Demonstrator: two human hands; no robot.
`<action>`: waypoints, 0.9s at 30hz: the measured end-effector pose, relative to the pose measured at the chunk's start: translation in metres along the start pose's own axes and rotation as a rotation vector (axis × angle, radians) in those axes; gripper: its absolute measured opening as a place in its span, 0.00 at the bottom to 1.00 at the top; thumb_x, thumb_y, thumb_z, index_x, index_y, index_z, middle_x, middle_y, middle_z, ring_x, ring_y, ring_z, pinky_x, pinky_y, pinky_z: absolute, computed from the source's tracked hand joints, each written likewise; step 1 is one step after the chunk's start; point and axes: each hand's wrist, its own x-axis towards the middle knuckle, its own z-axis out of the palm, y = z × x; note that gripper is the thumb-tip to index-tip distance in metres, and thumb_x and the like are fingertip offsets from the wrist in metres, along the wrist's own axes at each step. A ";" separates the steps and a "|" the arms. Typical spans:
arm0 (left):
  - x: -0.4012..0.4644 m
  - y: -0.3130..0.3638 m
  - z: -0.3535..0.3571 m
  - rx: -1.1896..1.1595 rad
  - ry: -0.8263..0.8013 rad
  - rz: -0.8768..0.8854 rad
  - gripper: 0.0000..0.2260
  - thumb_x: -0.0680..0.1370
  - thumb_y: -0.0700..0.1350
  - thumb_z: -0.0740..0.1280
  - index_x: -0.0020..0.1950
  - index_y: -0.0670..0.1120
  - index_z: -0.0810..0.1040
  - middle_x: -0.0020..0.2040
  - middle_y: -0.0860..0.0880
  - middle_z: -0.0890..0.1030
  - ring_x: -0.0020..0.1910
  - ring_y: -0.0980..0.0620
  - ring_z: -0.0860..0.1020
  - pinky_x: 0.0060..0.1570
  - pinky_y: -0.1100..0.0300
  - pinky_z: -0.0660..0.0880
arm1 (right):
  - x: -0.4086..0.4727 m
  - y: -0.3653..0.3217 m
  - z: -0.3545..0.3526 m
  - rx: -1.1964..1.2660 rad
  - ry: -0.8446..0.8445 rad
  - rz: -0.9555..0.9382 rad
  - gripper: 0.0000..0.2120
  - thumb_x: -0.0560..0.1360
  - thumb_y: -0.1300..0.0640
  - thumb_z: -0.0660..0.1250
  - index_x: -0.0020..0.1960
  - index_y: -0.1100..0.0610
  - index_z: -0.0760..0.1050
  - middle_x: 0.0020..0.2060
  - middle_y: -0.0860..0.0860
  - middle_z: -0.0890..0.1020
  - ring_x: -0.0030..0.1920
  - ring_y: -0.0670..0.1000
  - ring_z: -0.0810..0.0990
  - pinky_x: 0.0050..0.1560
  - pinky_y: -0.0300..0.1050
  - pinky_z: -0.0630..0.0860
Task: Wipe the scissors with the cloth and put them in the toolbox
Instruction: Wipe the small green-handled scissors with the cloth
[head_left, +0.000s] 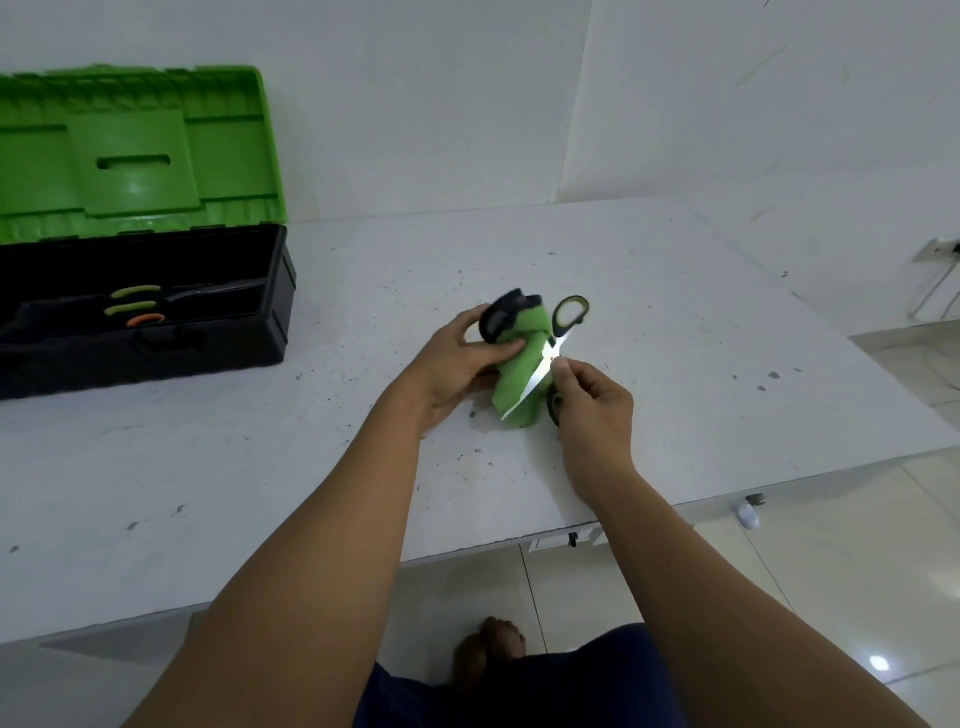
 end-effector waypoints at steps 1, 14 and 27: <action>0.000 -0.001 0.006 0.033 -0.014 -0.004 0.34 0.76 0.41 0.79 0.79 0.47 0.69 0.59 0.43 0.87 0.58 0.44 0.87 0.57 0.49 0.83 | 0.000 0.001 0.000 -0.025 0.001 -0.013 0.11 0.82 0.57 0.69 0.43 0.55 0.85 0.29 0.47 0.77 0.32 0.46 0.71 0.37 0.40 0.72; -0.001 -0.022 0.046 -0.180 0.314 -0.082 0.36 0.74 0.41 0.80 0.76 0.56 0.65 0.60 0.46 0.83 0.54 0.48 0.85 0.45 0.54 0.83 | 0.003 0.008 0.005 -0.170 0.079 -0.057 0.10 0.81 0.58 0.69 0.41 0.58 0.81 0.32 0.50 0.81 0.33 0.47 0.76 0.37 0.44 0.76; 0.003 -0.021 0.046 -0.133 0.351 -0.103 0.31 0.74 0.40 0.80 0.72 0.50 0.68 0.59 0.45 0.83 0.55 0.47 0.85 0.54 0.51 0.84 | 0.005 0.009 0.004 -0.232 0.116 -0.046 0.10 0.80 0.56 0.69 0.42 0.59 0.81 0.33 0.51 0.81 0.32 0.47 0.76 0.35 0.44 0.75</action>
